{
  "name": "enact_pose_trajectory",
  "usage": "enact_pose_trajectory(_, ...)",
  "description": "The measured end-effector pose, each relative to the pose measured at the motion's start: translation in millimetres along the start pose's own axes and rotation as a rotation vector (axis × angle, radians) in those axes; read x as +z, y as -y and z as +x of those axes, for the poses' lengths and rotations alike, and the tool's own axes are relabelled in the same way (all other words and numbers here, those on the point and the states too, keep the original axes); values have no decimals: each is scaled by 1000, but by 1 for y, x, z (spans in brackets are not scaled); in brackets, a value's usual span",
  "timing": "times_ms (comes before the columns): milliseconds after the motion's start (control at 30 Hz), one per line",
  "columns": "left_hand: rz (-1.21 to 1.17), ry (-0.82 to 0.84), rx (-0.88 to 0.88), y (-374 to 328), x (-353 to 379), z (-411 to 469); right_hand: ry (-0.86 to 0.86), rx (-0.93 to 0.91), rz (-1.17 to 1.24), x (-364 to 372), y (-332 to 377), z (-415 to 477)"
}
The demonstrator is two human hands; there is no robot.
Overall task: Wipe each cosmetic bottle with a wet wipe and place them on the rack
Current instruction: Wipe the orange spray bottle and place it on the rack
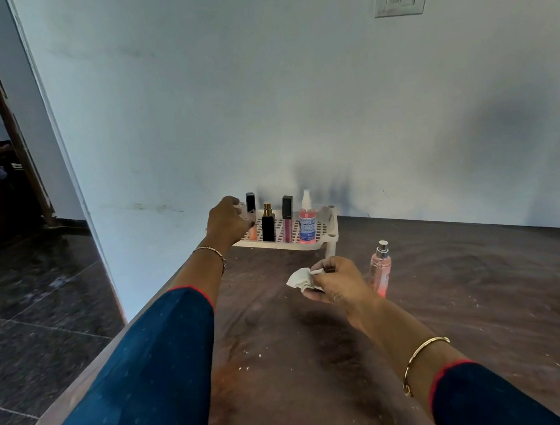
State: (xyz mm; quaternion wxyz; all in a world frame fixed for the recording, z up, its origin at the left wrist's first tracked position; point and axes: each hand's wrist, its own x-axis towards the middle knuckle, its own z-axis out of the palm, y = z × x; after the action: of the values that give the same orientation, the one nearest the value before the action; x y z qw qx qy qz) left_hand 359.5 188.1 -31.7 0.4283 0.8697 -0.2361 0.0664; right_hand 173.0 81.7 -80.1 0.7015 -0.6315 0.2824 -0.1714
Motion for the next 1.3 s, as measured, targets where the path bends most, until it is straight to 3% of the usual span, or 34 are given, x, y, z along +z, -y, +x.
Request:
enact_pose_trajectory(433,12,-47,133,-58,-28,-63,-48,-44,93,-29,8,-73)
enact_pose_trajectory(900,-17,344,373,-138,61,-121,-150,-79,86,-119,0,-99)
enact_pose_trajectory(1300,-25,326,377,-136,74,-130,-250,-63,123,-147,-15,-110)
